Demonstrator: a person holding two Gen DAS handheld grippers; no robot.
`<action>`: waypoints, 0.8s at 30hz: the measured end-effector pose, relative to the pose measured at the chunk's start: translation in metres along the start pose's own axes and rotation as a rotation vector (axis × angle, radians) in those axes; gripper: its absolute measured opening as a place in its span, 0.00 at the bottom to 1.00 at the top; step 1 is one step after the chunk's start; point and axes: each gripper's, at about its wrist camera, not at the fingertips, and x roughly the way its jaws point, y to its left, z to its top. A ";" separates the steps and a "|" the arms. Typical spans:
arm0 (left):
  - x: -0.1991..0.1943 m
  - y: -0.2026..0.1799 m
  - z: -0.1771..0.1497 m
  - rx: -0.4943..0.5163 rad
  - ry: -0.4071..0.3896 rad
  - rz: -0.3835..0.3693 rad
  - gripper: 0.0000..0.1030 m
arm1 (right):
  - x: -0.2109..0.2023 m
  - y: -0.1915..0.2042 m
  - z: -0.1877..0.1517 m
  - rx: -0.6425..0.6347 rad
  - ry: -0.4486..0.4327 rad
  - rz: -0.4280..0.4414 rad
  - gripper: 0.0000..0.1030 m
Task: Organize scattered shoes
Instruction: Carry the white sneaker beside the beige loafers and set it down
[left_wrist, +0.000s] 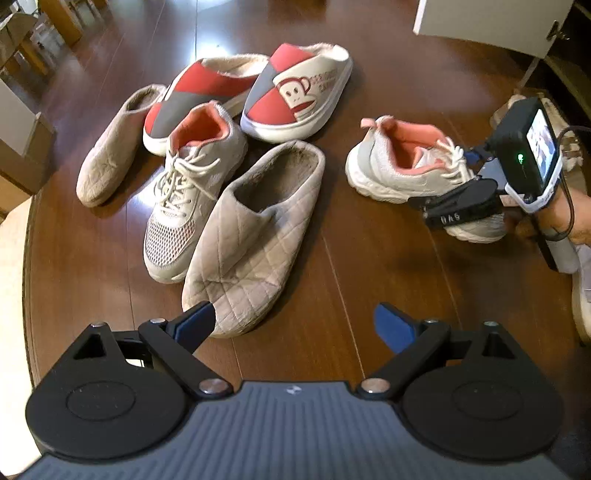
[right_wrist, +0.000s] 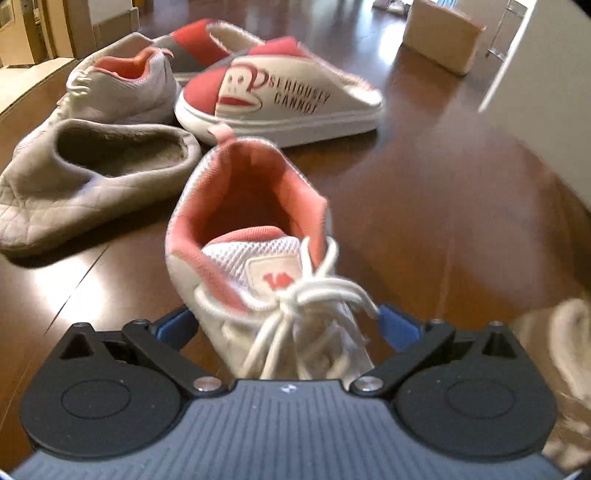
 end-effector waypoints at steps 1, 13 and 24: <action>0.001 0.000 0.000 -0.001 0.003 -0.004 0.92 | -0.005 0.002 -0.006 0.012 -0.006 -0.012 0.75; -0.005 -0.052 -0.004 0.141 -0.013 -0.036 0.92 | -0.129 0.007 -0.168 0.418 0.067 -0.270 0.76; -0.007 -0.086 -0.003 0.213 -0.022 -0.030 0.92 | -0.134 0.013 -0.206 0.331 0.006 -0.225 0.70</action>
